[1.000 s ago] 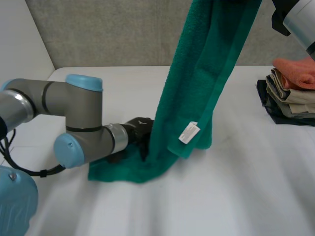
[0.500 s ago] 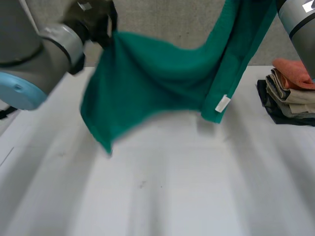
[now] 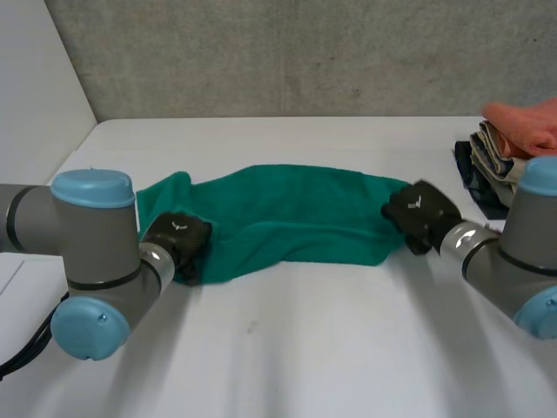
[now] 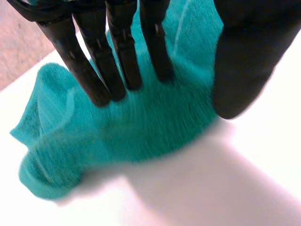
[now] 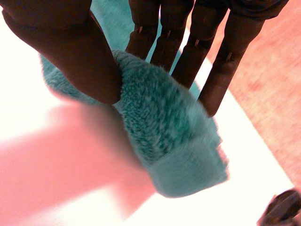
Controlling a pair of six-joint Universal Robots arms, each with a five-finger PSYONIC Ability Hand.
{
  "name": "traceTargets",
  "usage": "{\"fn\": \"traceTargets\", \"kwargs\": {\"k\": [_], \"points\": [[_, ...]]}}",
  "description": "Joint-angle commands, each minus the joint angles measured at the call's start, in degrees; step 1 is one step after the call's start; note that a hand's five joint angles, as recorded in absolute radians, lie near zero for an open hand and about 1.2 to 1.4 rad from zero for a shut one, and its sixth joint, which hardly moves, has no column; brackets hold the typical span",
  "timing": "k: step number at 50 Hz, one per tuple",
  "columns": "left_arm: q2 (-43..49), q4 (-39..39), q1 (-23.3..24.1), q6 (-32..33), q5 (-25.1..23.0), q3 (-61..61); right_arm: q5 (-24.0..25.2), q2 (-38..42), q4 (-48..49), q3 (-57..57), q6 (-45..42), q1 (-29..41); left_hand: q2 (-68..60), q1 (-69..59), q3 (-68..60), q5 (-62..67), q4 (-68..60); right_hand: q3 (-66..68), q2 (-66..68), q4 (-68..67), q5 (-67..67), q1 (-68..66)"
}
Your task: Fold the laundry.
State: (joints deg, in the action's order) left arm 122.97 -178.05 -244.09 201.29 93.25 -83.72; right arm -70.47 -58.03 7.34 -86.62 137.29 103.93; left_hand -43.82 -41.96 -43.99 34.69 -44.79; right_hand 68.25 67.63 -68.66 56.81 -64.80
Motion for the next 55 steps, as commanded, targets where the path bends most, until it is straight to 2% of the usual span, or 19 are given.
{"fn": "traceTargets", "kwargs": {"k": [1,6,15,20,27,32,39,48,52,53,55], "points": [[-4.75,7.19,-2.35,-1.25,-0.35,6.19,-2.21,1.87,1.18,-0.38,1.13,0.39,26.67,24.81,26.83,-27.53,27.64,11.75,12.37,-11.34,13.19,-15.2],[-4.33,7.81,-4.81,-1.96,-2.99,13.22,-2.21,0.46,2.15,-1.88,1.49,0.84,29.91,28.05,30.07,-30.77,30.88,11.75,12.37,-11.34,13.19,-15.2],[8.06,14.75,-6.93,0.85,-2.72,29.31,-2.21,-0.59,3.12,-3.81,1.22,1.36,30.76,28.9,30.92,-31.62,31.73,11.75,12.37,-11.34,13.19,-15.2],[15.09,19.04,-6.4,5.59,-2.73,36.16,-2.21,-0.68,3.56,-4.08,1.14,1.01,29.74,27.88,29.91,-30.61,30.71,11.75,12.37,-11.34,13.19,-15.2],[20.19,21.52,-5.43,7.45,-2.46,40.74,-2.04,-0.68,3.65,-4.08,0.96,0.4,28.07,26.21,28.23,-28.93,29.04,11.75,12.37,-11.34,13.19,-15.2],[23.53,21.43,-5.52,7.71,-5.09,44.08,-2.12,-0.68,3.56,-4.17,0.96,0.4,18.5,16.64,18.67,-19.36,19.47,11.75,12.37,-11.34,13.19,-15.2],[25.73,22.66,-6.13,7.88,-6.24,46.63,-2.12,-0.68,3.65,-3.9,0.87,-0.13,5.88,4.03,6.05,-6.75,6.85,11.75,12.37,-11.34,13.19,-15.2],[26.79,22.93,-5.78,10.17,-6.59,46.98,-2.04,-1.56,3.29,-3.47,0.61,-0.48,8.05,6.19,8.21,-8.91,9.02,11.75,12.37,-11.34,13.19,-15.2],[27.58,23.01,-5.87,11.22,-6.94,47.51,-2.04,-2.09,3.21,-3.46,0.61,-0.66,-1.67,-3.53,-1.51,0.81,-0.7,11.75,12.37,-11.34,13.19,-15.2],[27.58,23.19,-5.78,11.4,-6.68,47.69,-1.95,-2.35,3.03,-3.46,0.61,-0.66,-18.36,-20.22,-18.2,17.5,-17.39,11.75,12.37,-11.34,13.19,-15.2],[27.32,23.19,-5.7,11.66,-6.42,47.34,-1.95,-2.79,2.77,-3.38,0.52,-0.66,-33.6,-35.46,-33.44,32.74,-32.63,11.75,12.37,-11.34,13.19,-15.2]]}}
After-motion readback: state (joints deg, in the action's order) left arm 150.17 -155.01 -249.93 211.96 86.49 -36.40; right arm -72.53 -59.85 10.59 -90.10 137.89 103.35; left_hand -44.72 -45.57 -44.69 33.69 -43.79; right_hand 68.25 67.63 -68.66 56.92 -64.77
